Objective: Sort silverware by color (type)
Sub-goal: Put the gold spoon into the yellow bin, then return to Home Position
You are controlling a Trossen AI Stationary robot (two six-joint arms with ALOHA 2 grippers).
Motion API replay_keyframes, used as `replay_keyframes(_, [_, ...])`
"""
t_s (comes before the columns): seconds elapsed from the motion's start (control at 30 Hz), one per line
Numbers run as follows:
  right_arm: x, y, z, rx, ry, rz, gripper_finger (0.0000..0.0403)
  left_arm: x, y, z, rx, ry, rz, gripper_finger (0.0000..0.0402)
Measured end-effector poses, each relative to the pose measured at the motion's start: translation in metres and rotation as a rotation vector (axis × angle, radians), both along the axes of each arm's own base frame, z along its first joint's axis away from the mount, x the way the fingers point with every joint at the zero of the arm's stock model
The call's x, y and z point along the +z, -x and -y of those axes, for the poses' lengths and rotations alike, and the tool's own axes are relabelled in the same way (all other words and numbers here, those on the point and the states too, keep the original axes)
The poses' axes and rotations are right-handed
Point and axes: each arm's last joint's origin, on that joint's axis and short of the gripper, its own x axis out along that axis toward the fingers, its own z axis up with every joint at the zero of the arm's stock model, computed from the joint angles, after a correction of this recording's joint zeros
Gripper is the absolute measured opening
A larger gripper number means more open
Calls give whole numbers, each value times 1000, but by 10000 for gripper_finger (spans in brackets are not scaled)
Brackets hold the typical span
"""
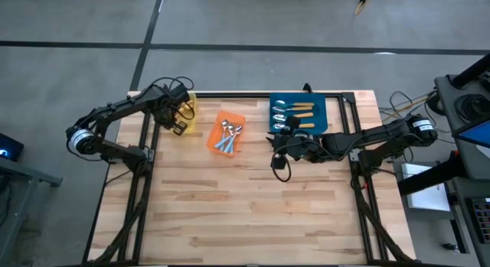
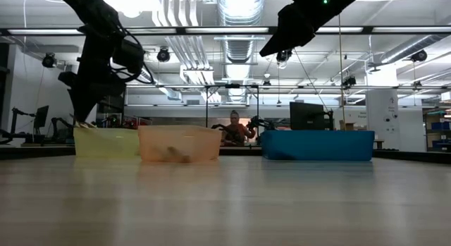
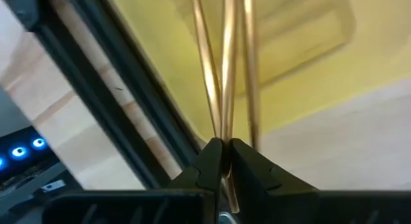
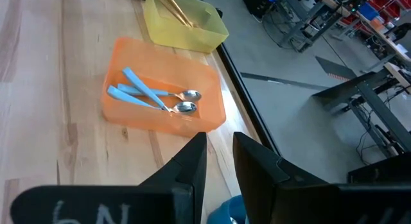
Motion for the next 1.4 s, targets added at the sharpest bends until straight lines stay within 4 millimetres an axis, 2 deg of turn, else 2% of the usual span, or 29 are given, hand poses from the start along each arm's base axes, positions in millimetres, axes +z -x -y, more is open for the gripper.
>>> replay_keyframes(0.5, [0,0,2,-7,0,-1,68,0,-5,4,-9,21,29,17])
replay_keyframes(0.63, [0,0,2,-7,0,-1,68,0,-5,4,-8,22,30,40])
replay_keyframes(0.83, [0,0,2,-7,0,-1,68,0,-5,4,-9,21,31,95])
replay_keyframes(1.0, [0,0,2,-7,1,-1,68,7,-2,8,-13,-6,57,127])
replay_keyframes(1.1, [0,0,2,-5,6,-5,68,20,1,19,-30,-59,111,136])
replay_keyframes(1.2, [-3,1,3,-2,11,-17,68,40,3,39,-81,-148,215,138])
replay_keyframes(1.4, [-13,3,4,1,20,-33,68,80,0,94,-276,-367,620,139])
